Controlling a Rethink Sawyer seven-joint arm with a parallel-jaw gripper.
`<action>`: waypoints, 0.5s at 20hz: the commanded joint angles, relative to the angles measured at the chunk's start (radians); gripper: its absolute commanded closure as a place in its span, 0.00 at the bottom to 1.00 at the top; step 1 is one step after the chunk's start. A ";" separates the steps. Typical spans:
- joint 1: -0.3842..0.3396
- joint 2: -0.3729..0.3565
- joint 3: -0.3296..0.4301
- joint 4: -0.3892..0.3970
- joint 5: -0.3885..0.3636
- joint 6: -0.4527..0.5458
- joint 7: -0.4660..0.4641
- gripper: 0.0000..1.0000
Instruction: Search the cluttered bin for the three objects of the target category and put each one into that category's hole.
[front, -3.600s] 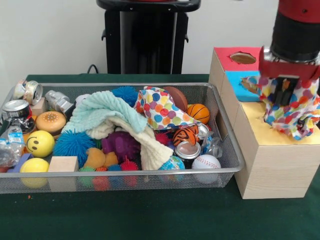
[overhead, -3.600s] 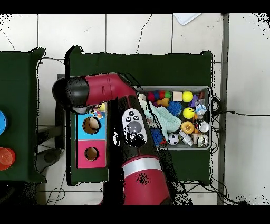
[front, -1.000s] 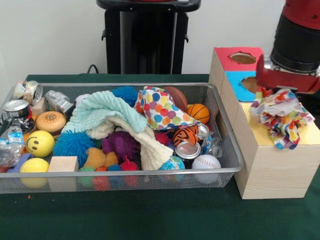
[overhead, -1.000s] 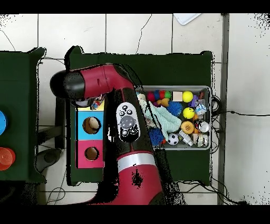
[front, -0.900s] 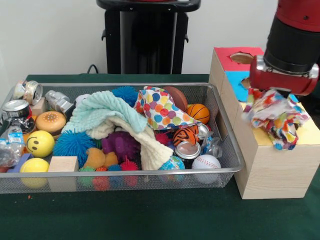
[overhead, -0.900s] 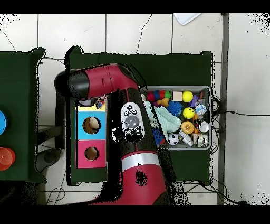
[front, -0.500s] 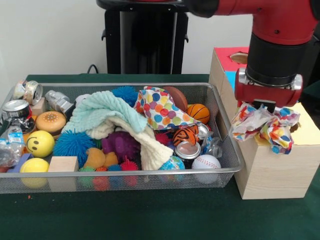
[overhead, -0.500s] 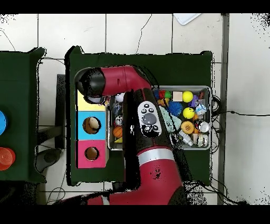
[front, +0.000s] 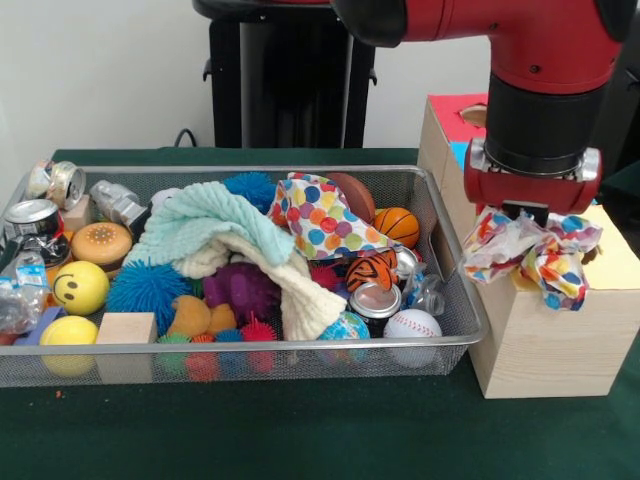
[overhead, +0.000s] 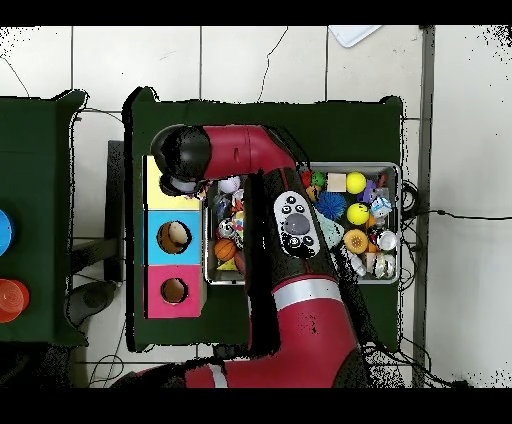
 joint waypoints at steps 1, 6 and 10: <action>0.014 0.047 0.077 0.185 0.044 0.010 0.003 1.00; 0.030 -0.004 0.074 0.203 0.087 0.071 0.029 1.00; 0.042 -0.023 0.063 0.207 0.101 0.082 0.035 1.00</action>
